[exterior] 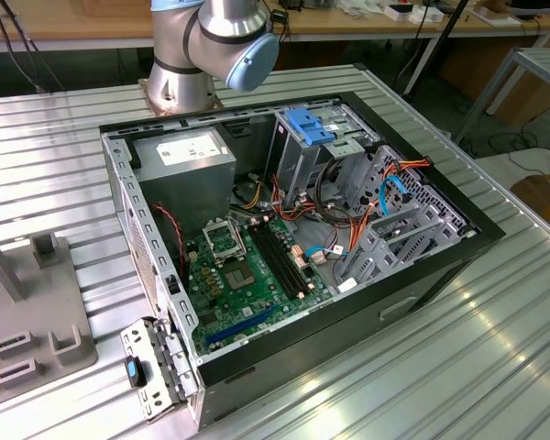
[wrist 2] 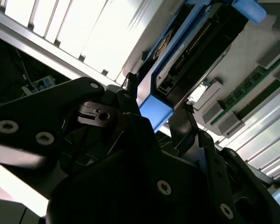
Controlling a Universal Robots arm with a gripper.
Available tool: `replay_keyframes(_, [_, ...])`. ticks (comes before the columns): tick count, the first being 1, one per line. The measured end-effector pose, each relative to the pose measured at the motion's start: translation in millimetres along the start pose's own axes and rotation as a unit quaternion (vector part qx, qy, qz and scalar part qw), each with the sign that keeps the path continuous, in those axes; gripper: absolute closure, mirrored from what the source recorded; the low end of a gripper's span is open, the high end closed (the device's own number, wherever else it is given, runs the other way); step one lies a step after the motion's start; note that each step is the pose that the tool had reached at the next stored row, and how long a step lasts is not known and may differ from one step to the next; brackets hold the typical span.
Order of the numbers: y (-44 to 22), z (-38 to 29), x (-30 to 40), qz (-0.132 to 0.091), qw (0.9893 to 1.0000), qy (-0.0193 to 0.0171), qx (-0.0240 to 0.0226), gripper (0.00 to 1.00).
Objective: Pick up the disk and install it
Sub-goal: 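Pick up the disk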
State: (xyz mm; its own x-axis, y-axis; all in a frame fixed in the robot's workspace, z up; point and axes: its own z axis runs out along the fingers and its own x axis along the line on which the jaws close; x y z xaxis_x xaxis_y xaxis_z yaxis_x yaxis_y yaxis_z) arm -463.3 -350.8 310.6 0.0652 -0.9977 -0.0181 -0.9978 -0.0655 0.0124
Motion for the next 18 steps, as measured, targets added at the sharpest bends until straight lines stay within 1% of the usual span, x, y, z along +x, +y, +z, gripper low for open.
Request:
replay_keyframes(3, [0.0,1.2,0.0,0.000,1.0000,-0.0008,0.0003,0.46])
replay_keyframes(8, [0.0,1.8,0.1,0.000,1.0000,-0.0008,0.0001,0.46])
replay_keyframes(10, [0.0,1.9,0.1,0.000,1.0000,-0.0008,0.0000,0.60])
replay_keyframes(12, [0.0,1.9,0.1,0.000,1.0000,-0.0008,0.0000,0.60])
replay_keyframes(13, [0.0,2.0,0.1,0.000,1.0000,-0.0008,0.0001,0.63])
replay_keyframes(18, [0.0,2.3,0.1,0.000,1.0000,-0.0008,0.0001,0.63])
